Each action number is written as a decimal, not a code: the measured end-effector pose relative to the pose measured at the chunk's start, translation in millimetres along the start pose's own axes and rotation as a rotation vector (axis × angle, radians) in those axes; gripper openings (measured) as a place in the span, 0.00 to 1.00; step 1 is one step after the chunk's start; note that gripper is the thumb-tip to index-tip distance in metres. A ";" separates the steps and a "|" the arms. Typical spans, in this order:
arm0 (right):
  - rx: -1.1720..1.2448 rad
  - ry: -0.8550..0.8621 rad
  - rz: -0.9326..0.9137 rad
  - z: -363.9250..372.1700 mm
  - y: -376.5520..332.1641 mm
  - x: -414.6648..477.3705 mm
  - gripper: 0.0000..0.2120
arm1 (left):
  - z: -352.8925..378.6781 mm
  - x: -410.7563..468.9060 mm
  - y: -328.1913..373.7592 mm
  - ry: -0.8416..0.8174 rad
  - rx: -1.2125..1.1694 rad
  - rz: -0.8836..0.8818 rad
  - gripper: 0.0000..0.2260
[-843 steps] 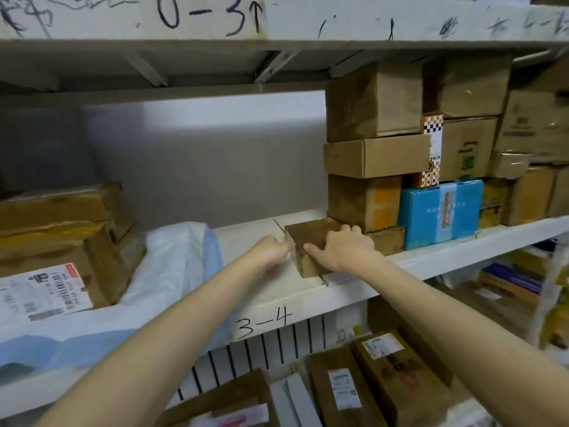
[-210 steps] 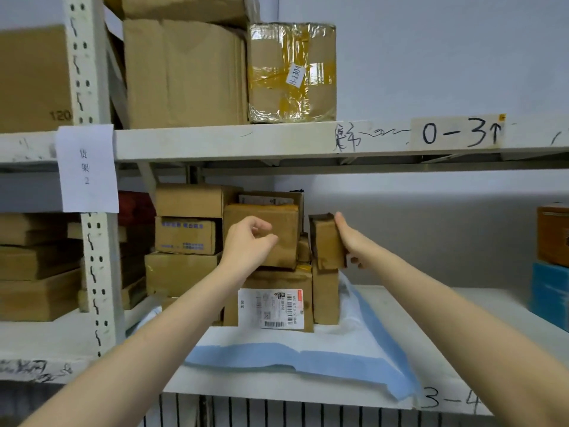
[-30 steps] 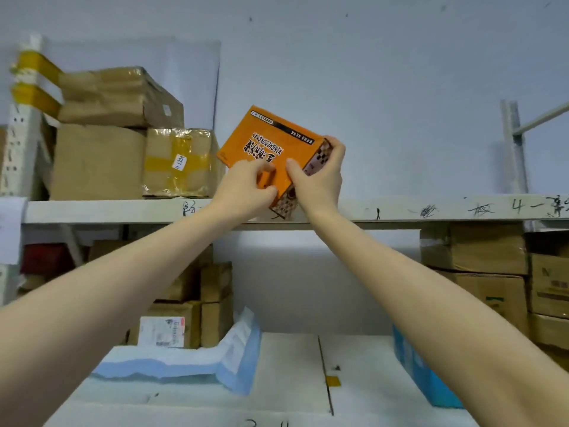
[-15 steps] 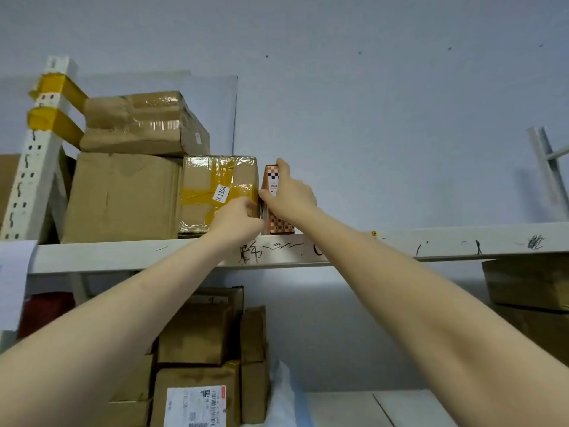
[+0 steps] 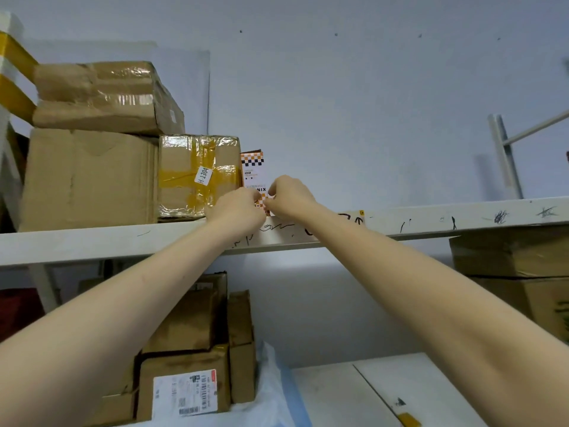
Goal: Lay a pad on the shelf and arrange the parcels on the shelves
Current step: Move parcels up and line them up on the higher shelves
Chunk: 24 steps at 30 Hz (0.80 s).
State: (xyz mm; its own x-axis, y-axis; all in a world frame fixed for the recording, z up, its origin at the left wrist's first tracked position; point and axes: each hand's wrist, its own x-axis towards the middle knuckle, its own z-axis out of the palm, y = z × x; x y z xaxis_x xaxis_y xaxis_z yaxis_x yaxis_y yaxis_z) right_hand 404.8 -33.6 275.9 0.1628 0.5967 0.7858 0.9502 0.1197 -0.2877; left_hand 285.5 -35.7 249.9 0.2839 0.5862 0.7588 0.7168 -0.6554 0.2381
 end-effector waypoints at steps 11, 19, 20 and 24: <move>0.271 0.352 -0.157 -14.0 51.6 -62.6 0.21 | 17.7 -39.6 51.9 0.240 -0.213 0.226 0.18; 0.231 0.552 -0.263 -28.8 181.7 -154.2 0.12 | 105.9 -81.9 121.0 0.058 -0.446 0.279 0.11; 0.191 0.534 -0.255 -30.5 200.4 -165.2 0.11 | 120.1 -85.8 130.5 0.014 -0.454 0.262 0.10; 0.059 0.376 -0.074 -47.2 278.0 -208.8 0.10 | 179.4 -96.6 171.5 -0.156 -0.469 0.209 0.09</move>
State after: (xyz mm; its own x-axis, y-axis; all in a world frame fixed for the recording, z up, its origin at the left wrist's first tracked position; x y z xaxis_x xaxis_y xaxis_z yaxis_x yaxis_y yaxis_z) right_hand 647.5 -162.4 57.7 0.1905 0.2537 0.9483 0.9480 0.2032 -0.2448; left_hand 495.3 -119.3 108.6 0.5065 0.4610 0.7287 0.2838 -0.8871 0.3640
